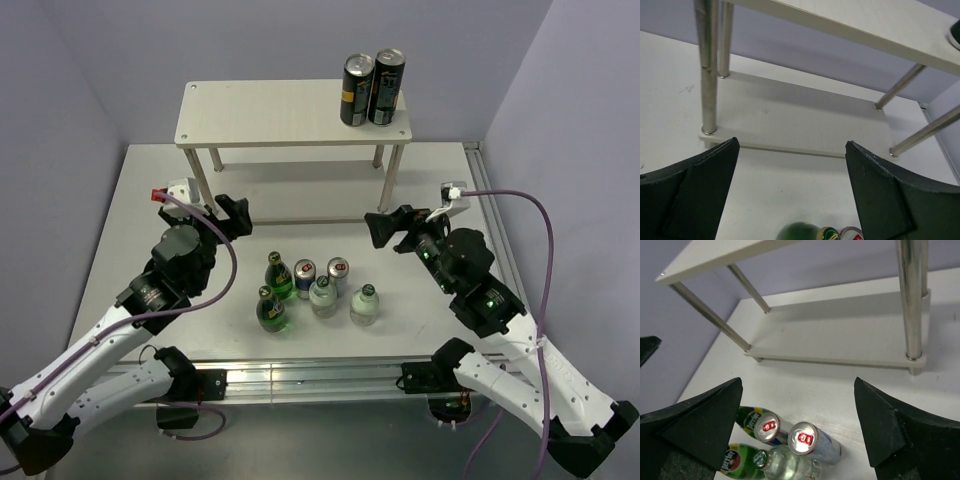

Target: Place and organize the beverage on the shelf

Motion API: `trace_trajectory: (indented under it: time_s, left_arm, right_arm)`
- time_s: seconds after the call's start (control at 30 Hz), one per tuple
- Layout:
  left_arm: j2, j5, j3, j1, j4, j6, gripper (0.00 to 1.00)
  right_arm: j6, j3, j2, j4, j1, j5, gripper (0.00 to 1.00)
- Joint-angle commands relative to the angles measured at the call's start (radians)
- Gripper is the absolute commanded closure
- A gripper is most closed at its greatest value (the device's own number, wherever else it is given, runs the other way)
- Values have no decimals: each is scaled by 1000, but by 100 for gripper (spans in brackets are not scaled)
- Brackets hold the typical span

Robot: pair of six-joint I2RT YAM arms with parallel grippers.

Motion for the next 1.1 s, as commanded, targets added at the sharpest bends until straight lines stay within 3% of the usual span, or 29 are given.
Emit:
trace_trajectory:
  time_s: [0.0,0.1,0.17,0.2,0.23,0.3,0.33,0.37,0.43,0.63,0.93,1.07]
  left_arm:
    - [-22,-166,-18,-35,-59,1,5]
    - [-9,-260,-60,-65,-47,-15,5]
    - [1,-267,-103,-73,-27,-18,5]
    - [2,-266,-128,-72,-6,-15,5]
    - [2,-266,-139,-73,7,-9,4]
    - [2,-278,-157,-73,20,-10,3]
    - [-1,-283,-169,-72,31,-6,2]
    - [-4,-281,-176,-72,36,-3,2]
    - [-22,-277,-197,-72,59,2,2]
    - [-53,-286,-249,-73,74,4,1]
    - [-33,-277,-272,-52,114,-1,1]
    - [-38,-269,-280,-47,122,1,1]
  right_arm:
    - [-24,-13,-36,-33,75,179,0]
    - [-13,-22,-42,-92,170,399,1]
    - [38,7,-1,-208,308,557,1]
    - [109,17,16,-258,361,730,1]
    - [159,31,50,-308,477,804,1]
    - [307,45,82,-515,598,986,1]
    - [508,53,107,-601,697,1022,1]
    - [591,48,114,-722,730,1035,1]
    - [728,2,122,-769,773,1034,1]
    - [664,-122,139,-562,813,909,0]
    - [543,-157,262,-326,802,894,0]
    - [512,-183,305,-260,772,891,5]
